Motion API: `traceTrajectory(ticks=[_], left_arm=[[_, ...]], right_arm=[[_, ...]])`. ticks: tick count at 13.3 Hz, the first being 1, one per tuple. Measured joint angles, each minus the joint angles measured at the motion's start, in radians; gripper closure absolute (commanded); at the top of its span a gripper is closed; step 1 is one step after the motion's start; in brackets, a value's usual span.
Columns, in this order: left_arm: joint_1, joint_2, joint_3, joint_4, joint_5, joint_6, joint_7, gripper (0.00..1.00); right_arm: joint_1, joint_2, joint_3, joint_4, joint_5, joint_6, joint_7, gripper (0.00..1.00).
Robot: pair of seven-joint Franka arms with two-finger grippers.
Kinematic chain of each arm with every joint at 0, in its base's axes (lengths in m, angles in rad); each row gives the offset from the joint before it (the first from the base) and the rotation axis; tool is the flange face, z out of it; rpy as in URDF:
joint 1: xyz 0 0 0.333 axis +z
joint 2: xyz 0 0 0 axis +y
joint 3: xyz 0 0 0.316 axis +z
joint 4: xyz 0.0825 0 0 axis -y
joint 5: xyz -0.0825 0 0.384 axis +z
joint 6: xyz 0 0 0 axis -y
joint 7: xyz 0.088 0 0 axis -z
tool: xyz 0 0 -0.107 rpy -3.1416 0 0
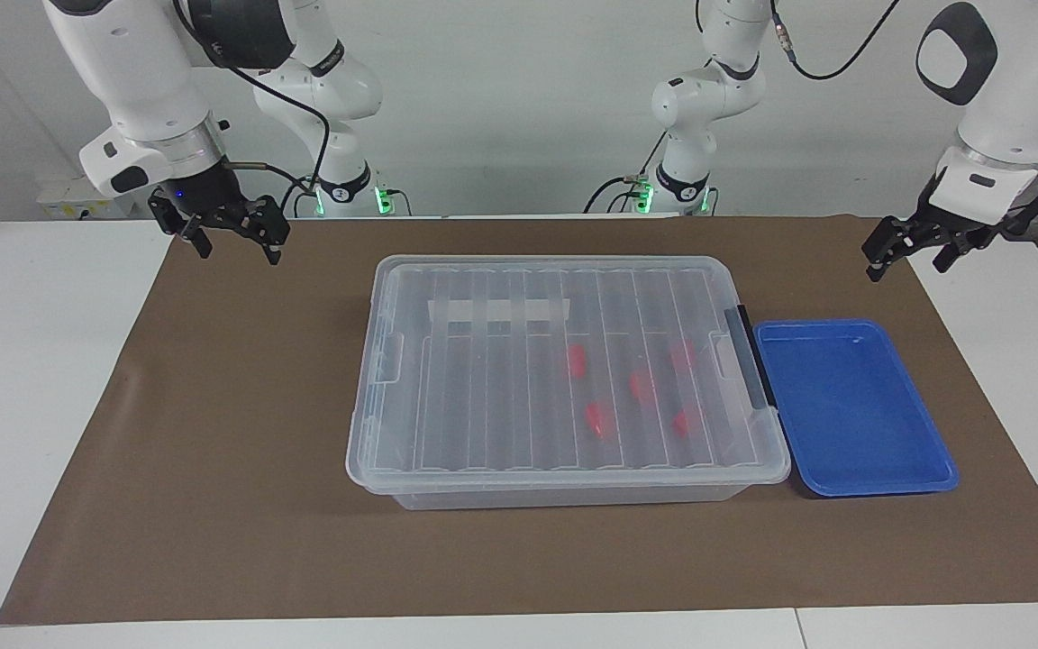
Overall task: Place red block in blue tray from box
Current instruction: 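Move the right gripper to the edge of the clear lid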
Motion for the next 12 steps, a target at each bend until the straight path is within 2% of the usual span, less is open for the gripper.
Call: traceTrajectory(ticks=[7,8,12], left_arm=[[0.0,0.0,0.0,0.0,0.0,0.0,0.0,0.0],[0.0,0.0,0.0,0.0,0.0,0.0,0.0,0.0],[0.0,0.0,0.0,0.0,0.0,0.0,0.0,0.0]], right_arm=[[0.005,-0.001,0.001,-0.006,0.0,0.01,-0.001,0.0],[0.006,-0.002,0.002,-0.017,0.0,0.034,-0.001,0.03],[0.018,-0.002,0.003,-0.1,0.001,0.176,0.0,0.03]])
